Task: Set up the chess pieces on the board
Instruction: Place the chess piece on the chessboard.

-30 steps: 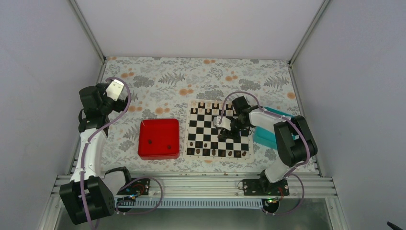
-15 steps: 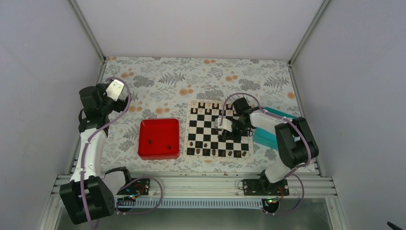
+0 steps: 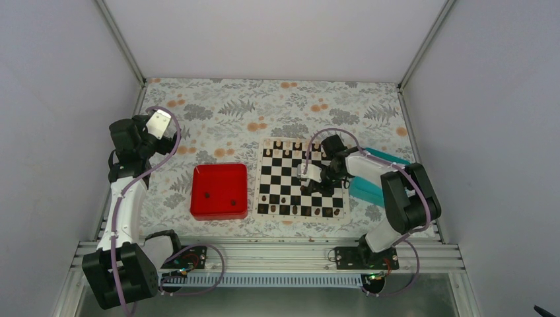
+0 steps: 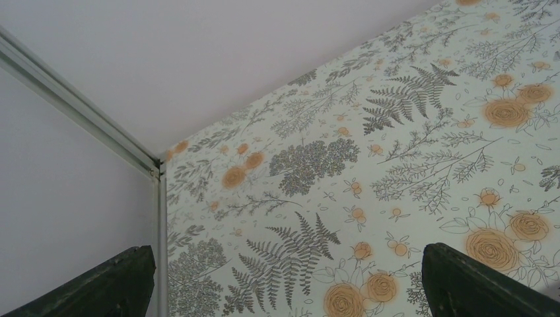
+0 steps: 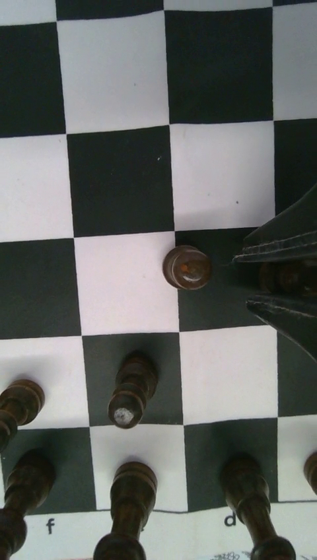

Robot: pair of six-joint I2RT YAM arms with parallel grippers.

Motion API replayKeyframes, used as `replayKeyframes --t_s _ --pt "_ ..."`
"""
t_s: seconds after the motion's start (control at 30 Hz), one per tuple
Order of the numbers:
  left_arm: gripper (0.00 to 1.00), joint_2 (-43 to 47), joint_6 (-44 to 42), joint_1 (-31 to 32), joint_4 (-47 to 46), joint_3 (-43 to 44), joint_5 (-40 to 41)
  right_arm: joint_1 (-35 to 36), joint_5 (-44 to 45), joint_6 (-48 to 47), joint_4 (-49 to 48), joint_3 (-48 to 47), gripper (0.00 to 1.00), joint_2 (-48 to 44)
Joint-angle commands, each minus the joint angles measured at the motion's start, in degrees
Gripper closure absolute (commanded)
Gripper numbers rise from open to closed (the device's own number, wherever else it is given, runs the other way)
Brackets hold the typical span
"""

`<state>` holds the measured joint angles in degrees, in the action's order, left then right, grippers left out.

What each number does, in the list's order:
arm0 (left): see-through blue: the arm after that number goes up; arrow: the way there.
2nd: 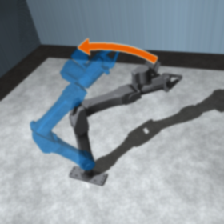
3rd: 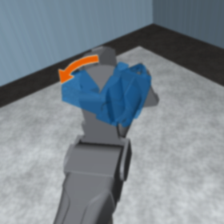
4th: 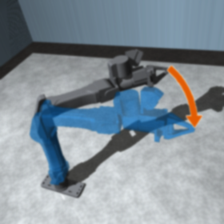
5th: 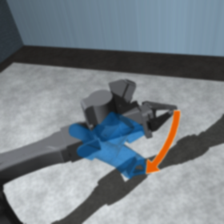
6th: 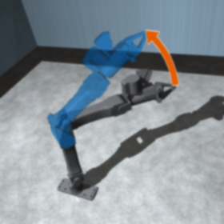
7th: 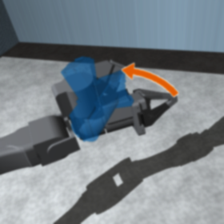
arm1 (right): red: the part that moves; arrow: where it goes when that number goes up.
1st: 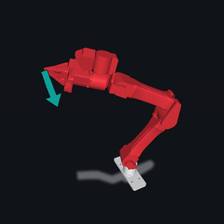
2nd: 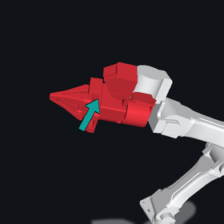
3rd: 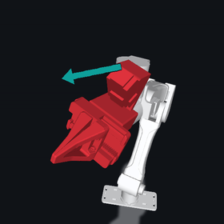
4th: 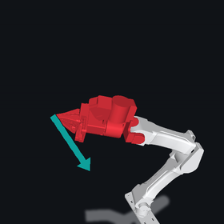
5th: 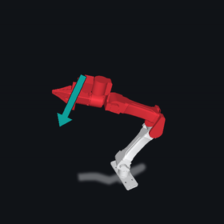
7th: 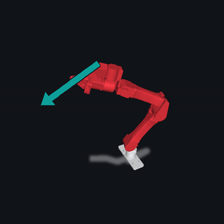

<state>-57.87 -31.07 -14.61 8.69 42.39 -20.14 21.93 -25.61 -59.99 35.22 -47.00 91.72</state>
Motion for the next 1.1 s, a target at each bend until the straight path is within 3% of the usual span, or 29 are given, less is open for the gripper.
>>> replayKeyframes --t_s 0.0,0.43,1.07 --pt "0.00 0.03 -0.37 0.11 -0.60 -0.20 -0.94 -0.48 0.61 -0.45 1.92 -0.63 0.93 -1.87" --pt "0.00 -0.15 -0.26 0.11 -0.60 -0.25 -1.06 1.95 -2.46 -0.77 6.42 0.87 0.96 -8.94" --pt "0.00 0.44 -0.44 0.11 -0.09 -0.09 -1.20 7.11 -5.07 0.72 2.24 1.72 0.95 -2.86"
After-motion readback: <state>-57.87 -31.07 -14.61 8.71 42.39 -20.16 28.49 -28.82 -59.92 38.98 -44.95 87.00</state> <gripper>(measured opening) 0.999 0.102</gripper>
